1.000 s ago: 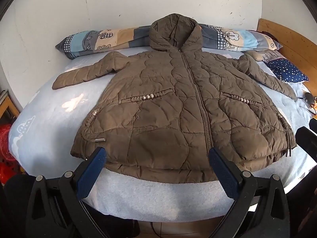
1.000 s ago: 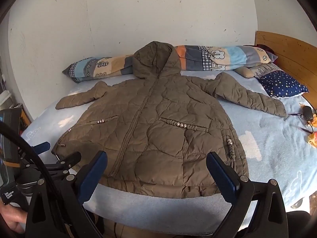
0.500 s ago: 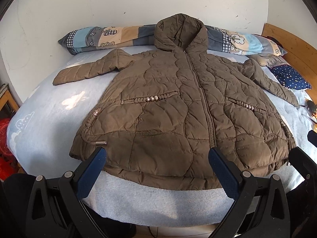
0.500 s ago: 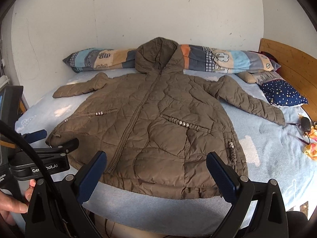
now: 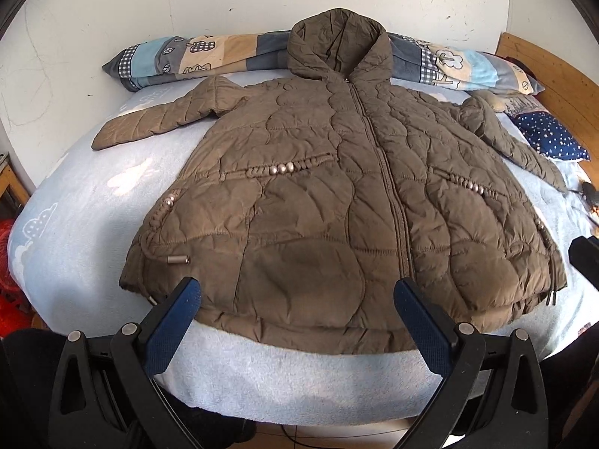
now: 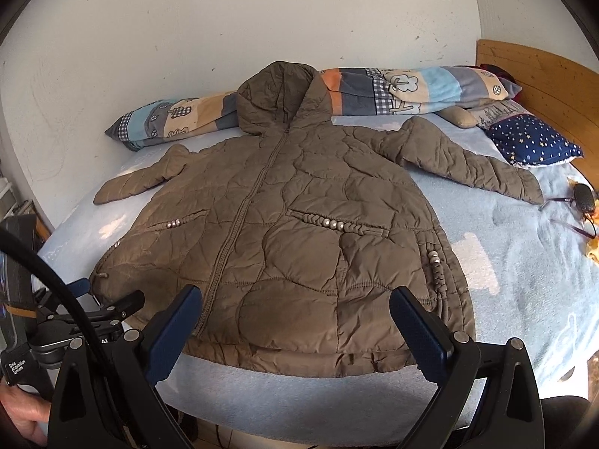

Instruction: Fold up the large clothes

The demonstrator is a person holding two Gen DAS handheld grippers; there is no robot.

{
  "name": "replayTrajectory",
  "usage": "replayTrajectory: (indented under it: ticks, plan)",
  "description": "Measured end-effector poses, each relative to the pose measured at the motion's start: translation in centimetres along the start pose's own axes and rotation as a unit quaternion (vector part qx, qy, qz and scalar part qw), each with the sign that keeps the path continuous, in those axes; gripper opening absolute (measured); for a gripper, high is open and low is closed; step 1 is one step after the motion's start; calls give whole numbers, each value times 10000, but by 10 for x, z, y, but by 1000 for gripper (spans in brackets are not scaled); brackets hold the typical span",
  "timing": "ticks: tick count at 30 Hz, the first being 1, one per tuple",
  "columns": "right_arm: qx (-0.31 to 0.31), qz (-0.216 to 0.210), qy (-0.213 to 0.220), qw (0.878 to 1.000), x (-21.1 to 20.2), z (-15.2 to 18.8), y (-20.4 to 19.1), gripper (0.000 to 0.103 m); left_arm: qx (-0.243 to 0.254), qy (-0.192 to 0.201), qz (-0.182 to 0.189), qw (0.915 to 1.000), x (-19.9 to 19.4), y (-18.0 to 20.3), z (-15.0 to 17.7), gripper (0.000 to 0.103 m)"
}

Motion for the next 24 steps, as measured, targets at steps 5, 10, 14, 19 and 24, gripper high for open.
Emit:
replayTrajectory:
  ticks: [5,10,14,19,24]
  plan:
    - [685,127,226,9973,-5,-41,49,102,-219,512,-127,9984,-7,-28,-48,102]
    - [1195,457,441,9908,-2,-75,105,102,-246,799,-379,9958,1,-52,-98,102]
    - [1620,486,513,9843,6,-92,143,102,-107,904,-617,9939,17,-56,-126,102]
    - [2151,507,579,9736,17,-113,181,102,33,948,-394,9947,46,-38,-161,102]
    - [3124,542,688,9459,37,-142,251,96,578,1220,-650,9887,75,-24,-182,102]
Point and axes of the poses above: each gripper's, at about its wrist camera, not at the fingertips, and x roughly the way its jaws point, y to its right, z to its underside, the point moved 10 cm from there along x, roughly the way its jaws point, and after that the axes turned 8 degrees about x, right-handed, at the moved point
